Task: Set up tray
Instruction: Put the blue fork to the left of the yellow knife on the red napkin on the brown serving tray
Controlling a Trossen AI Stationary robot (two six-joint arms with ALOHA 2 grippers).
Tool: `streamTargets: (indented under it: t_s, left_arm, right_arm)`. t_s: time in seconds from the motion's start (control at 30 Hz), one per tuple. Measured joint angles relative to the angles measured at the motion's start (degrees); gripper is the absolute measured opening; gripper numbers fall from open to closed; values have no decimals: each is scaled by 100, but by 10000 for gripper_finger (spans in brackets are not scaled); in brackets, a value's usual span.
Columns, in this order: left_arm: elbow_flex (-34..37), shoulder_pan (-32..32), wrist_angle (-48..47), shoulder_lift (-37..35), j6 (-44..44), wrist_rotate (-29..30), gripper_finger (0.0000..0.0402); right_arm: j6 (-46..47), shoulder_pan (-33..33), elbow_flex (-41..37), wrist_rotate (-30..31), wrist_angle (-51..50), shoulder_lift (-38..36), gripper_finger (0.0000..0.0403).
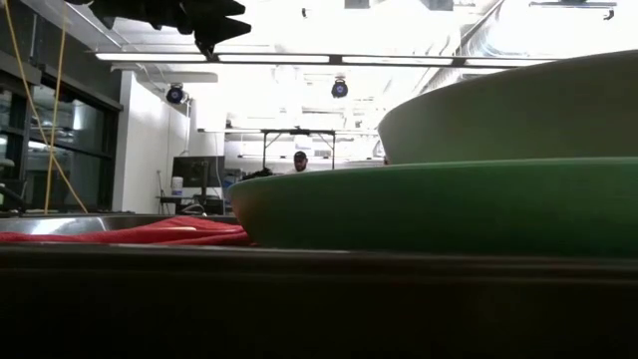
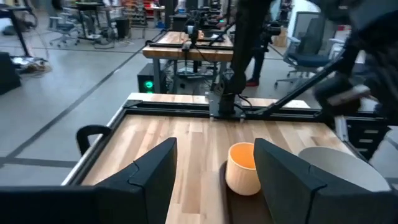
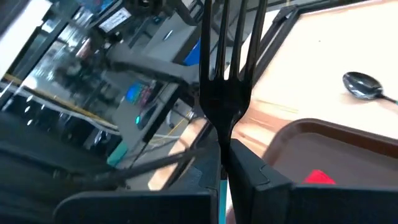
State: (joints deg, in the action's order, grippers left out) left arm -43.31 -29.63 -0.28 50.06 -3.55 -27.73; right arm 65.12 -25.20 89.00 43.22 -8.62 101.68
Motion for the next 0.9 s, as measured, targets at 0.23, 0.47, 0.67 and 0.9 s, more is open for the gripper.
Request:
streamTargets:
  t_s: [0.23,0.47,0.67,0.9]
  left_arm:
    - [0,-4,15,-110,-335,737,241]
    - [0,-4,14,-333,-1061,1694,241]
    - [-2,-4,-22,-542,-1414,2375,241]
    - [-2,0,-430,-612,-1422,2540,241]
  right_arm:
    - [1020,324,2196,-253,-1301,1686,0]
    - [2039,458,4056,-1010,-2616,3141,0]
    - [2706,543,4396,-1565,-3251,3619,0]
    - [3192,690,4091,-2183,-3765,3623,0]
